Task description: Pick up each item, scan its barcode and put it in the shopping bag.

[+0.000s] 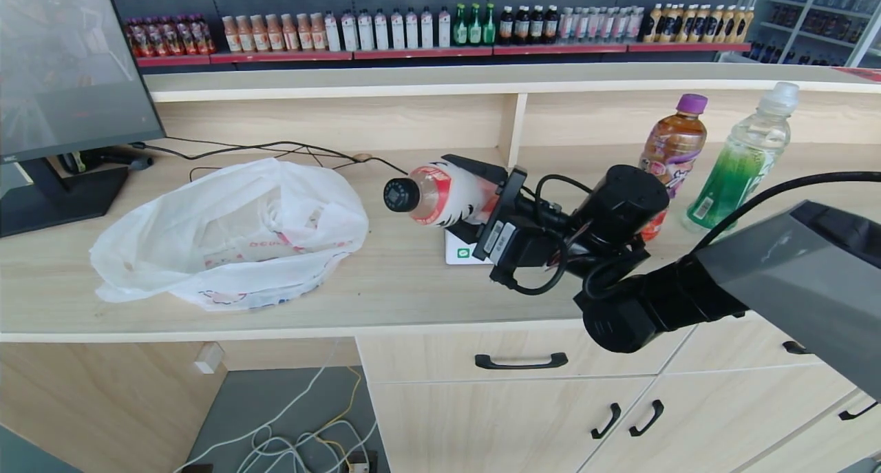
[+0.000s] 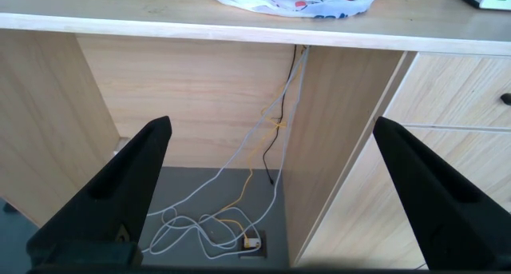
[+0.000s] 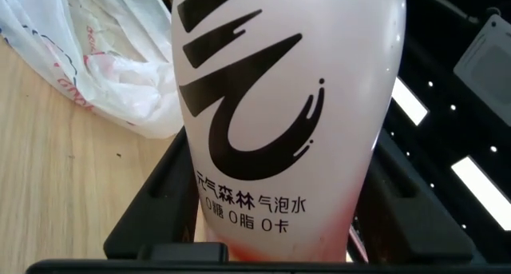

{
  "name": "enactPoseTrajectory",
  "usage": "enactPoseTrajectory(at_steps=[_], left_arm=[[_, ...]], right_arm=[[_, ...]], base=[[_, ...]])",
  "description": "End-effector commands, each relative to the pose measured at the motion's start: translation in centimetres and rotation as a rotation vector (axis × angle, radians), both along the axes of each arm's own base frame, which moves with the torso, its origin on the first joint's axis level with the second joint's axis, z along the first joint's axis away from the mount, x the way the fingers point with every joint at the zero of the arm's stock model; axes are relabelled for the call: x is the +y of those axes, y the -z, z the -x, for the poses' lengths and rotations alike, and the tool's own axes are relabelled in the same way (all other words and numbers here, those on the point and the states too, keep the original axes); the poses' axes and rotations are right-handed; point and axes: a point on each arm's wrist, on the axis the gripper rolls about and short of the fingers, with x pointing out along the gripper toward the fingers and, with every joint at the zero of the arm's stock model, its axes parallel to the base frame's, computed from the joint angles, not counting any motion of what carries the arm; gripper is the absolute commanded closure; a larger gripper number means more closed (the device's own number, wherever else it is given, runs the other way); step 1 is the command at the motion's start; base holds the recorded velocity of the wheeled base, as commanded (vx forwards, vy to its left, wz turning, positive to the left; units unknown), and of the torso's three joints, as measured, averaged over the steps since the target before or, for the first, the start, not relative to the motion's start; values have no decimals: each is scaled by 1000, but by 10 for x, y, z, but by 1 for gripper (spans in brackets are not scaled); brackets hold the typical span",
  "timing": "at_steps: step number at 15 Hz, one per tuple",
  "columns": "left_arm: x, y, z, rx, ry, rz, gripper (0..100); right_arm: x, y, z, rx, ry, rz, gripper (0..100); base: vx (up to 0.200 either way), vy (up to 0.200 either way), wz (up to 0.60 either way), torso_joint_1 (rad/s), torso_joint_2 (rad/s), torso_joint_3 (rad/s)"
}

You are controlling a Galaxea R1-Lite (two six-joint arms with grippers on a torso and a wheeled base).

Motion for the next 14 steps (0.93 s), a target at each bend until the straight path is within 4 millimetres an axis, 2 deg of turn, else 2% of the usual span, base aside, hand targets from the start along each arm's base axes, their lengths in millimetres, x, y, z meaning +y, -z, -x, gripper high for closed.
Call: enactPoseTrajectory(at_steps=[1, 7, 14], left_arm=[[0, 0, 0, 0, 0, 0, 0], [0, 0, 0, 0, 0, 0, 0], [0, 0, 0, 0, 0, 0, 0]], right_arm=[[-5, 1, -4, -14, 19, 8, 100], [-13, 9, -12, -33, 47, 33, 100], [-12, 14, -14, -39, 51, 43, 100]], base=[[0, 0, 0, 0, 0, 0], [0, 0, 0, 0, 0, 0], [0, 0, 0, 0, 0, 0]])
